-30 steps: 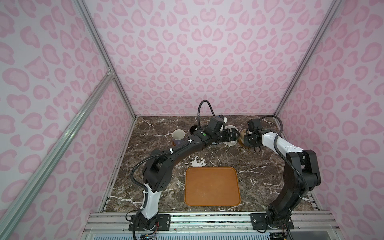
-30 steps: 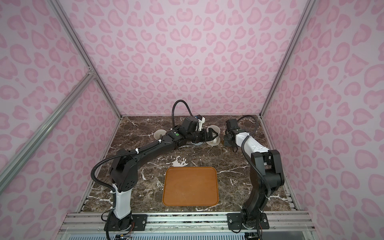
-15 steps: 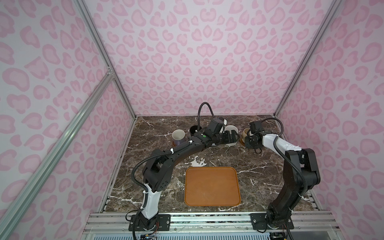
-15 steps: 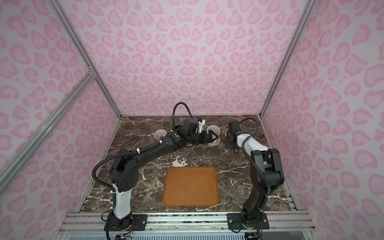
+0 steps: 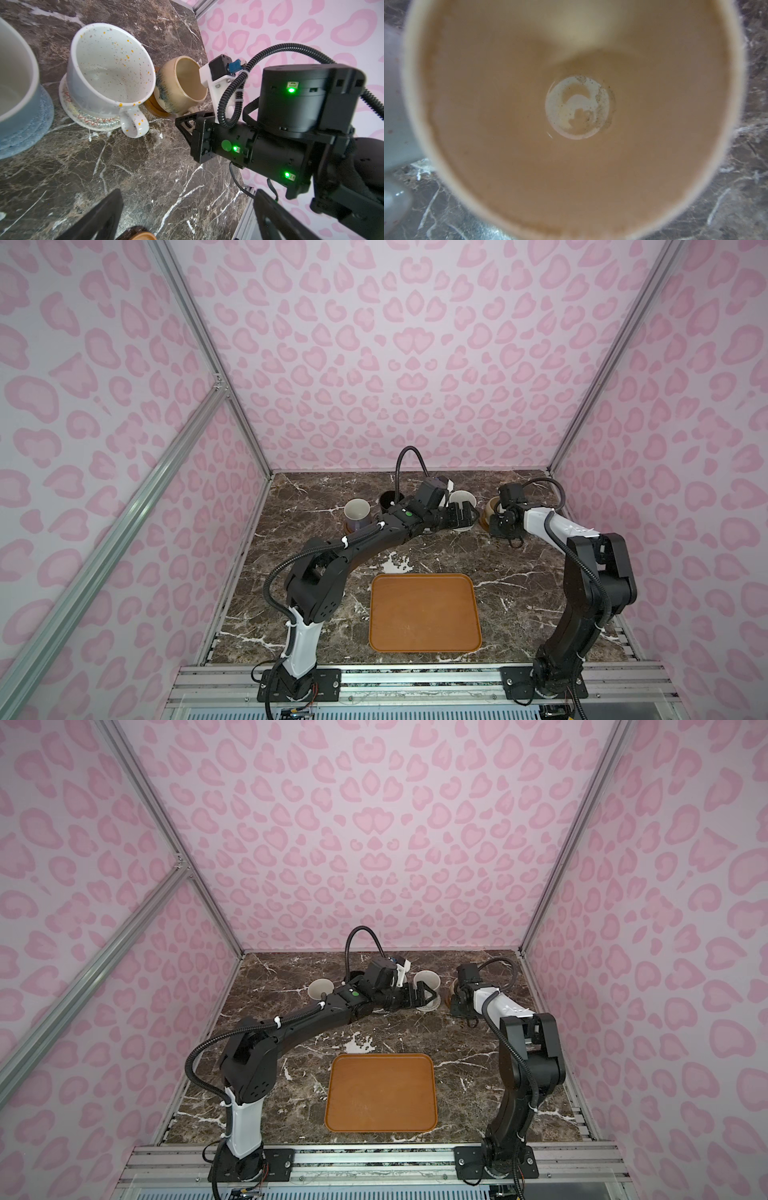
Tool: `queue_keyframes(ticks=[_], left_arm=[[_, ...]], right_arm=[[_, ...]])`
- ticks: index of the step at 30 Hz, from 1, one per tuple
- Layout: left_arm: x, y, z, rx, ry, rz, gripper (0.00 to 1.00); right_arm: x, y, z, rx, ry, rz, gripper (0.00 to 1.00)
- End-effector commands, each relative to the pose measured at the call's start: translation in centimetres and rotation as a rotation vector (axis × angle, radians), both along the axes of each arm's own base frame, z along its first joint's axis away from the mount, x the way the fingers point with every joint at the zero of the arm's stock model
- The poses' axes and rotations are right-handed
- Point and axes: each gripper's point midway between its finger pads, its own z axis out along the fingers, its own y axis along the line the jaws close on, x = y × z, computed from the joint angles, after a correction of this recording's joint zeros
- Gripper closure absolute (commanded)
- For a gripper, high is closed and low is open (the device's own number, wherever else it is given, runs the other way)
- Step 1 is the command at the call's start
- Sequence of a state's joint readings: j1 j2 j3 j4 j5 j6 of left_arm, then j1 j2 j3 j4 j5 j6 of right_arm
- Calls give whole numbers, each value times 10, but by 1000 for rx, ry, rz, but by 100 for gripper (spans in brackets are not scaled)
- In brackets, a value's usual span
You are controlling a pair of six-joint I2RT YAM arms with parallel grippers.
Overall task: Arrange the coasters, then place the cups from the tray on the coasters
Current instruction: 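Carry the beige mug over the brown wooden coaster while the left gripper moves alongside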
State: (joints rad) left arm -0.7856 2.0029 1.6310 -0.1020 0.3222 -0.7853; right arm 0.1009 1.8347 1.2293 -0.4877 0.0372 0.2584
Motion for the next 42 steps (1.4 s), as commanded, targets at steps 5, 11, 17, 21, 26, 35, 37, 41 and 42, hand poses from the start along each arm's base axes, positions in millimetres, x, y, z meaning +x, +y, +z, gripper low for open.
queue_keyframes(ticks=[5,11,17,21,26,35,37,41,42], left_arm=[[1,-4,2,-27,-9,-7,0],[1,-4,4,-30,-10,-7,0],[0,-4,4,-32,-10,-9,1],[0,-4,3,-32,-10,-7,0],[1,-4,4,-35,-12,-7,0],[-1,-2,9,-40,-18,-6,0],[-2,-1,10,-41,-21,-7,0],[-2,-1,11,-38,-19,-8,0],[-2,-1,10,-37,-18,-7,0]], right_arm=[[-13,-9,-16,-31,80,-31,90],[-15,-9,-14,-26,75,-41,83],[-16,-12,-14,-39,78,-49,76],[-16,-11,-13,-31,73,-48,74],[-16,-13,-11,-40,68,-56,69],[-8,-18,7,-74,11,-89,65],[-6,-20,10,-91,12,-97,67],[0,-17,9,-85,22,-80,75],[1,-16,9,-83,24,-75,77]])
